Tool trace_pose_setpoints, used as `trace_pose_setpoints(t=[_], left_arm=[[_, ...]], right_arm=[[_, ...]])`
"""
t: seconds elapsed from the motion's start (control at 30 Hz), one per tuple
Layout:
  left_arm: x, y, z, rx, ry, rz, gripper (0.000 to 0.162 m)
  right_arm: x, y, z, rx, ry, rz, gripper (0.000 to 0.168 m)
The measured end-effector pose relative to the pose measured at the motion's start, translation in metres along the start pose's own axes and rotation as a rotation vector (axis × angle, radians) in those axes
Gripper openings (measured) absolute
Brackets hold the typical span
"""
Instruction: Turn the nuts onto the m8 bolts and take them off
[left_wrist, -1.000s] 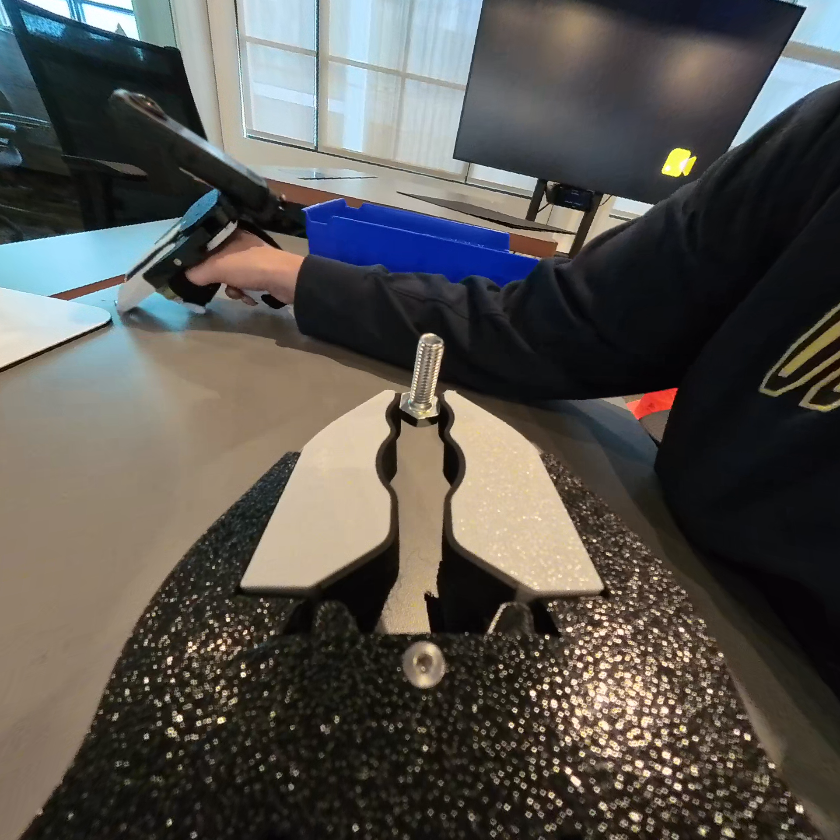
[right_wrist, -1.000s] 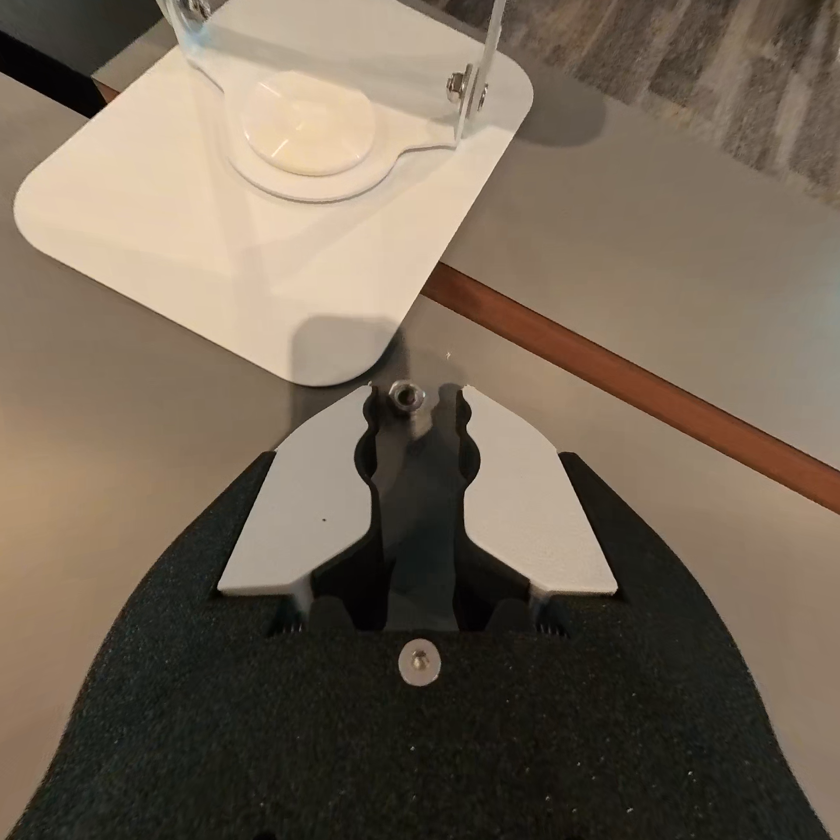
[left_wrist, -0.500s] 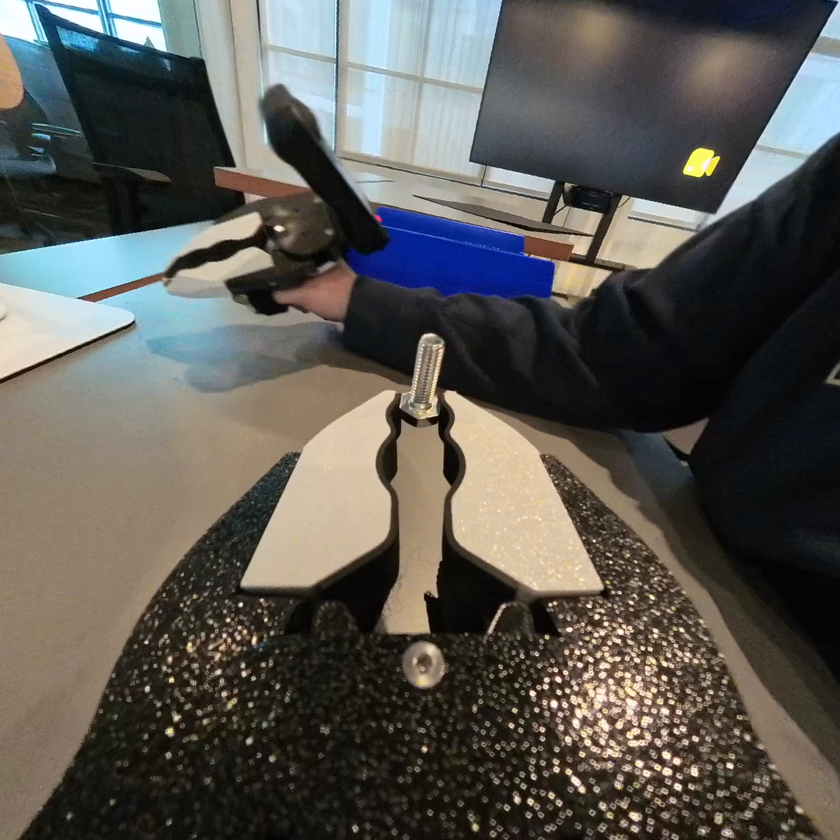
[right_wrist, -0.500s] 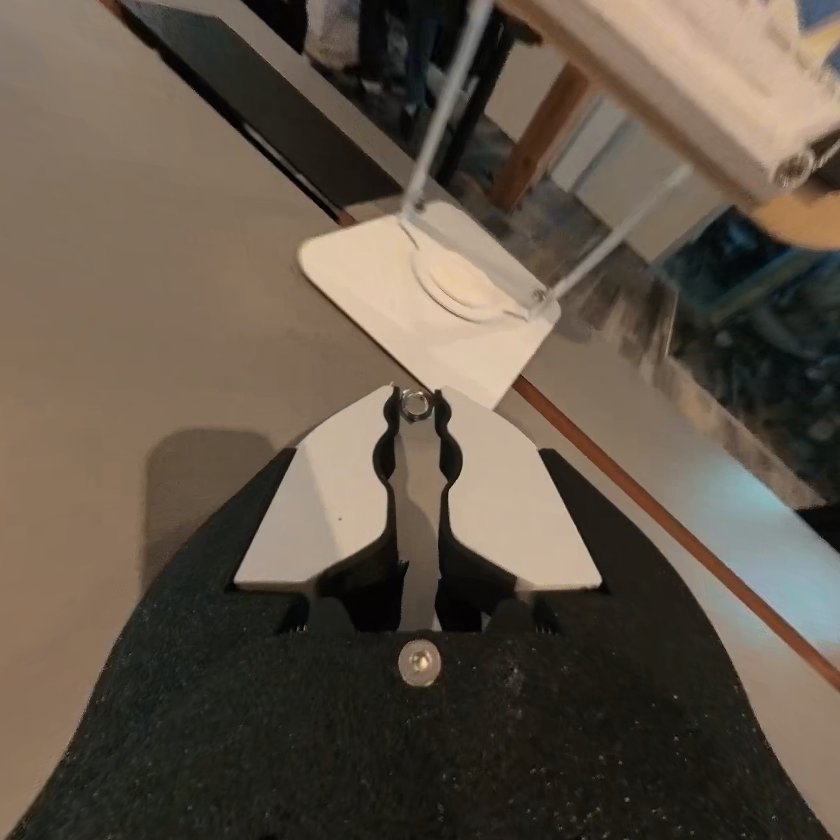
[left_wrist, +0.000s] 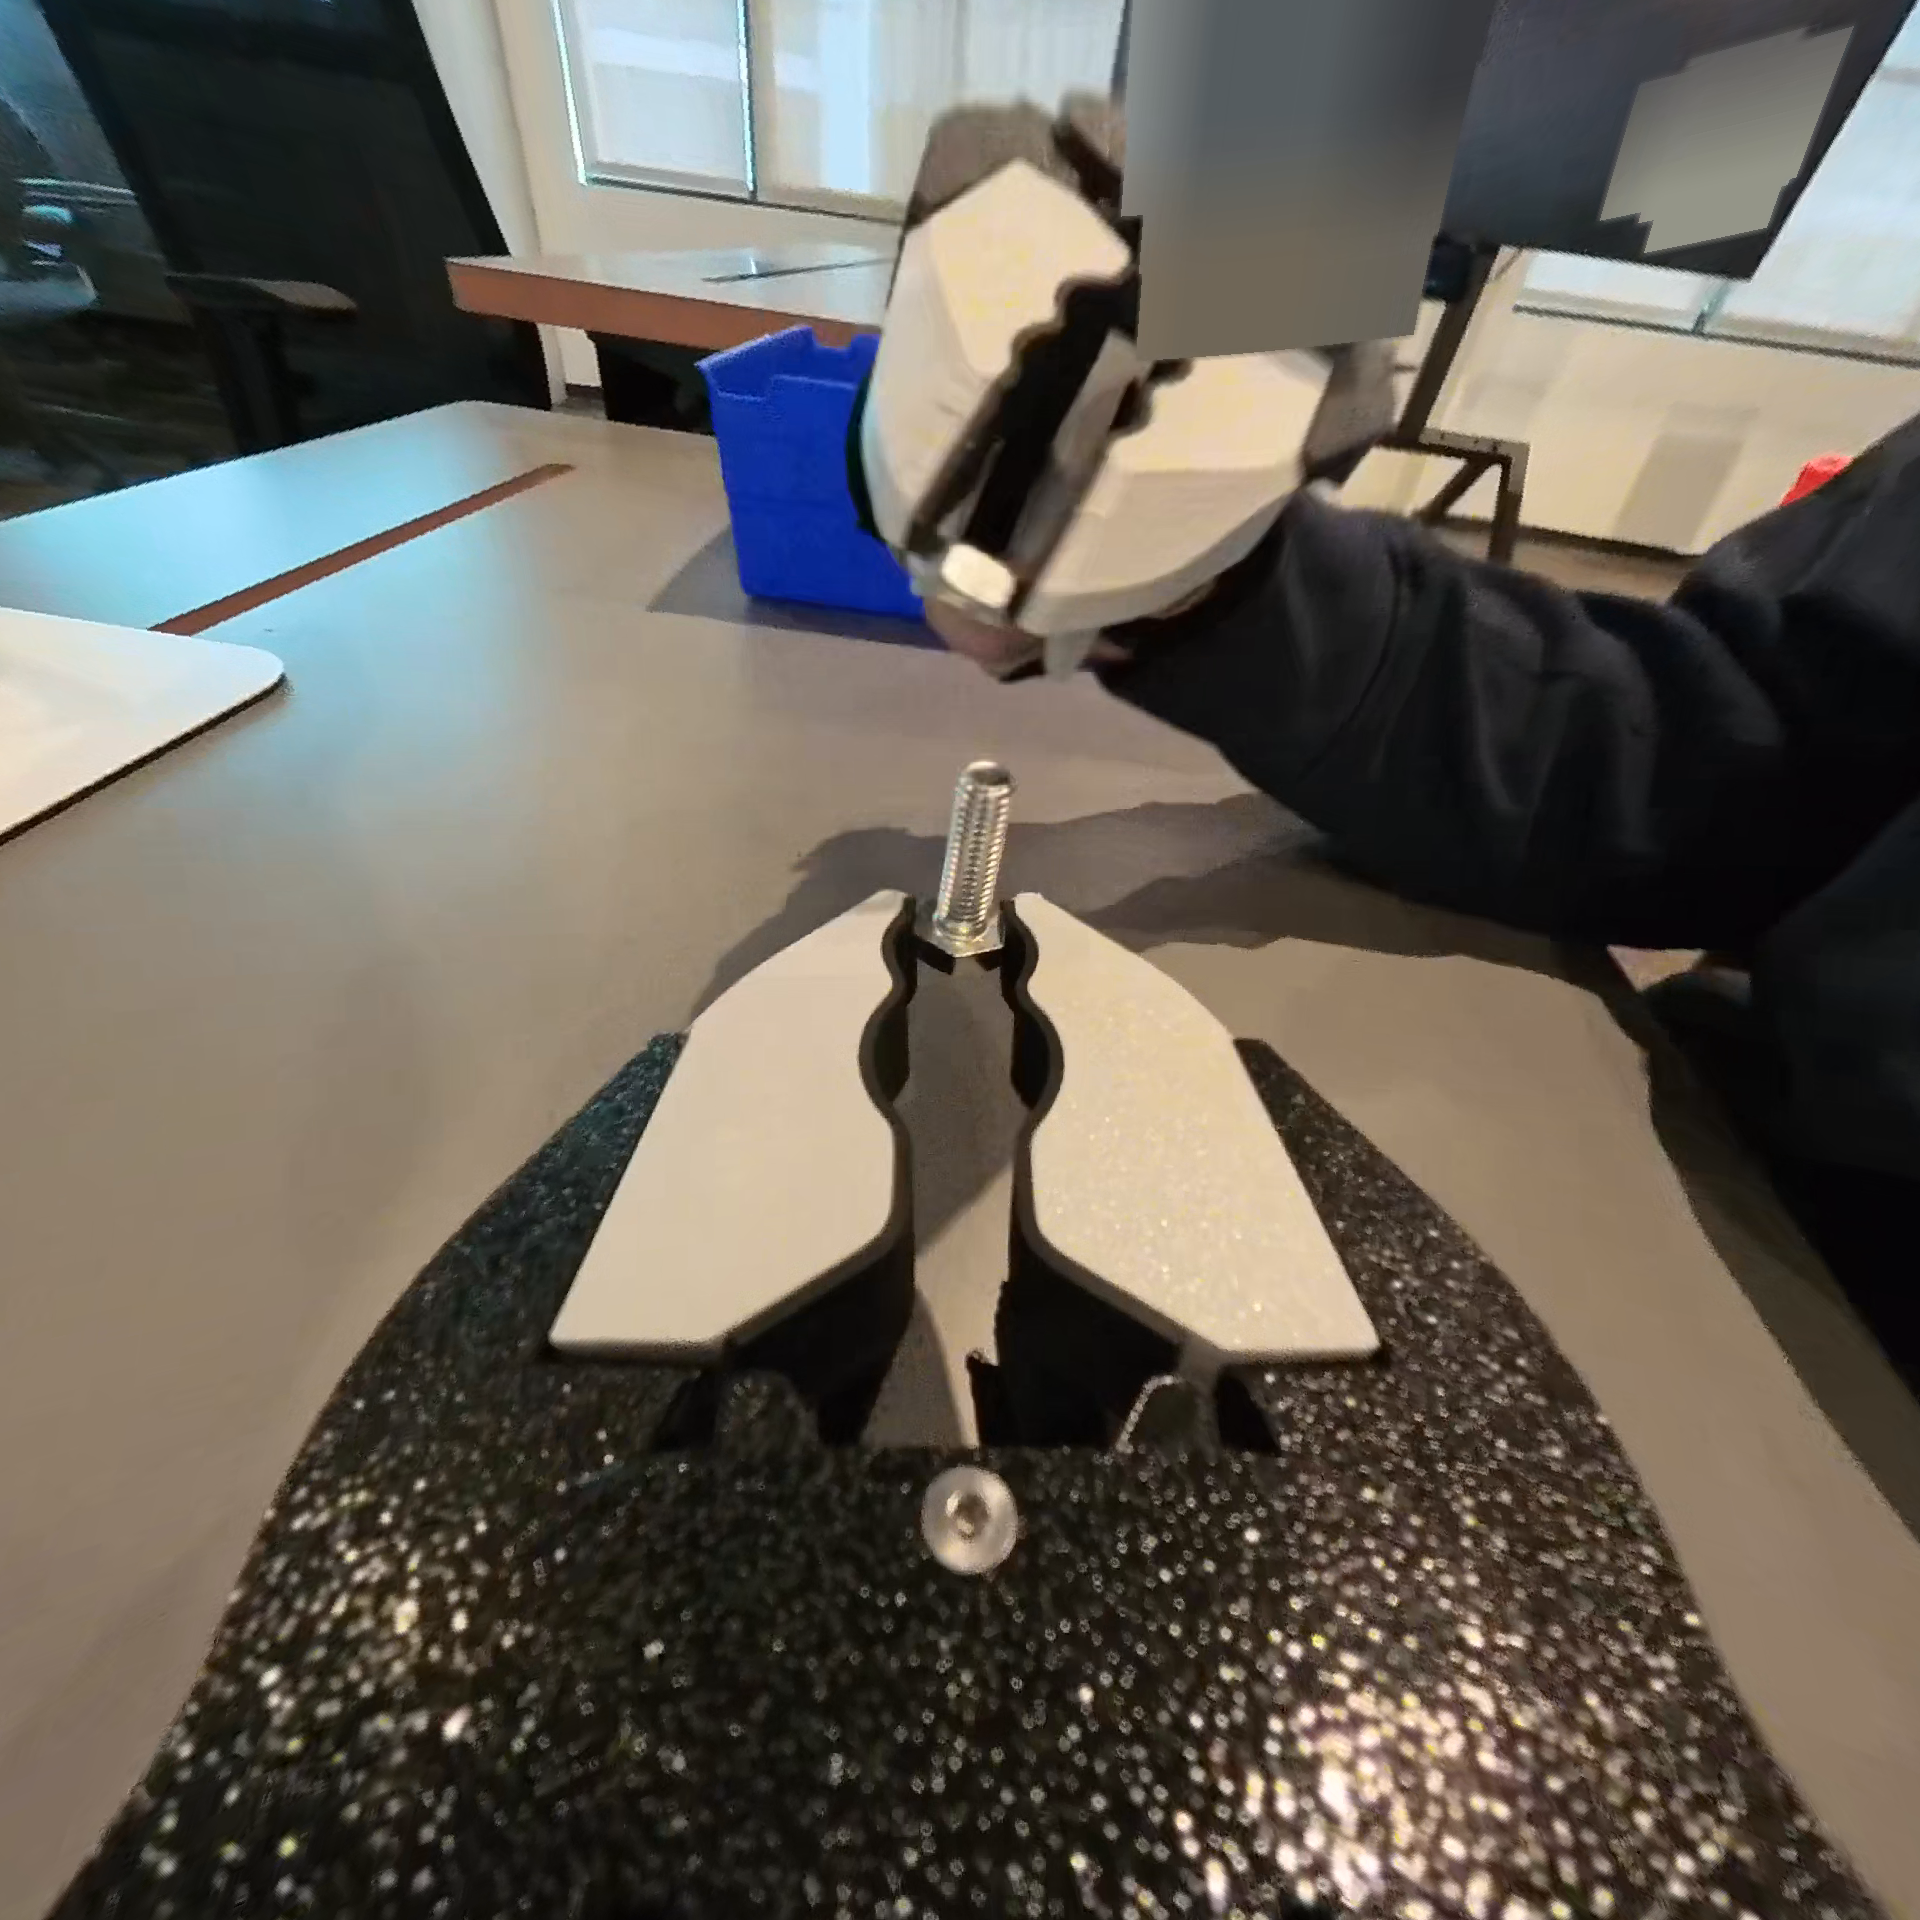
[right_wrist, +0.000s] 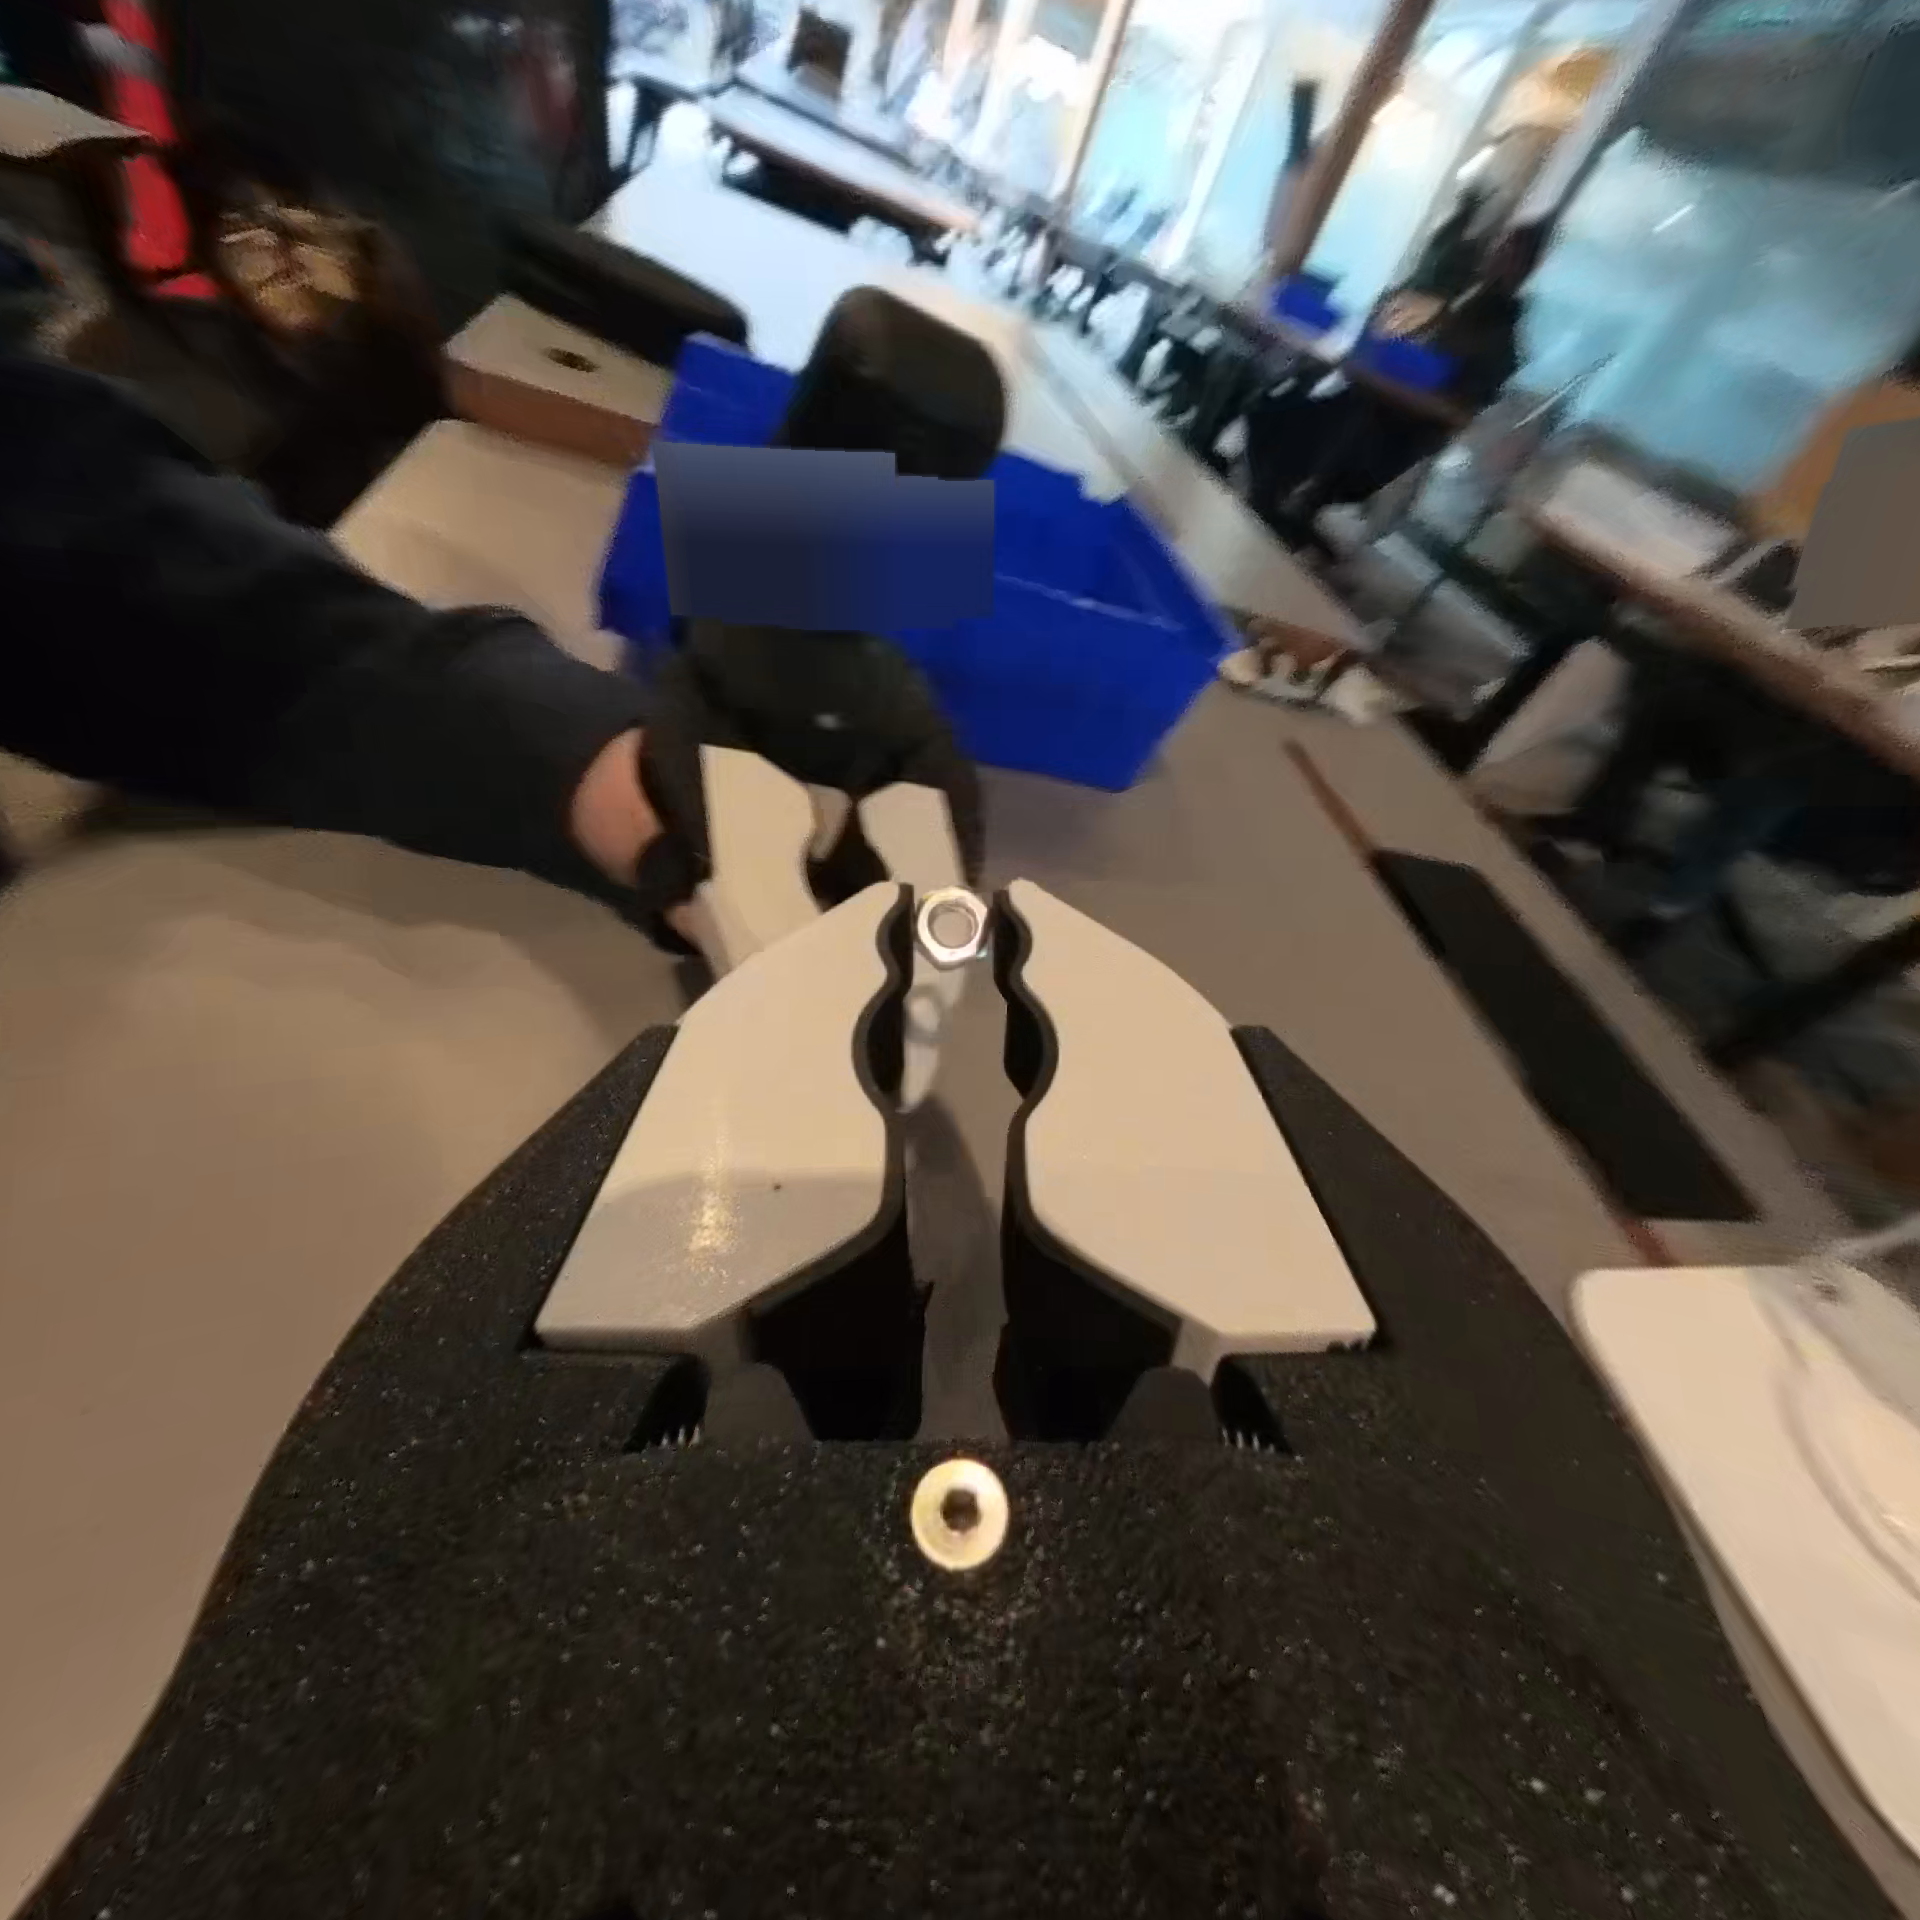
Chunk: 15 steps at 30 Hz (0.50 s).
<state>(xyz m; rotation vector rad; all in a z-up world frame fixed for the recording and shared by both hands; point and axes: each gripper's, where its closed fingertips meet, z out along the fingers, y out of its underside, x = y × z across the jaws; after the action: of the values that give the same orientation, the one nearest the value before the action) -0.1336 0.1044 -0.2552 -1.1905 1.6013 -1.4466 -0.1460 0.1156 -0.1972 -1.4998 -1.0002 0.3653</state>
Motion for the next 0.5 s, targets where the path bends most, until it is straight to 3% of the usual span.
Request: trace_pose_setpoints(t=[0.1,0.3,0.5], left_arm=[[0.005,0.003,0.002,-0.025,0.017,0.030,0.014],[0.009,0.007,0.005,-0.058,0.036,0.048,0.014],[0.010,0.009,0.007,-0.074,0.040,0.054,0.014]], right_arm=[[-0.016,0.001,0.004,-0.096,-0.083,0.025,0.014],[-0.022,0.015,0.006,-0.249,-0.093,0.017,0.014],[-0.024,0.019,0.008,-0.299,-0.090,0.008,0.014]])
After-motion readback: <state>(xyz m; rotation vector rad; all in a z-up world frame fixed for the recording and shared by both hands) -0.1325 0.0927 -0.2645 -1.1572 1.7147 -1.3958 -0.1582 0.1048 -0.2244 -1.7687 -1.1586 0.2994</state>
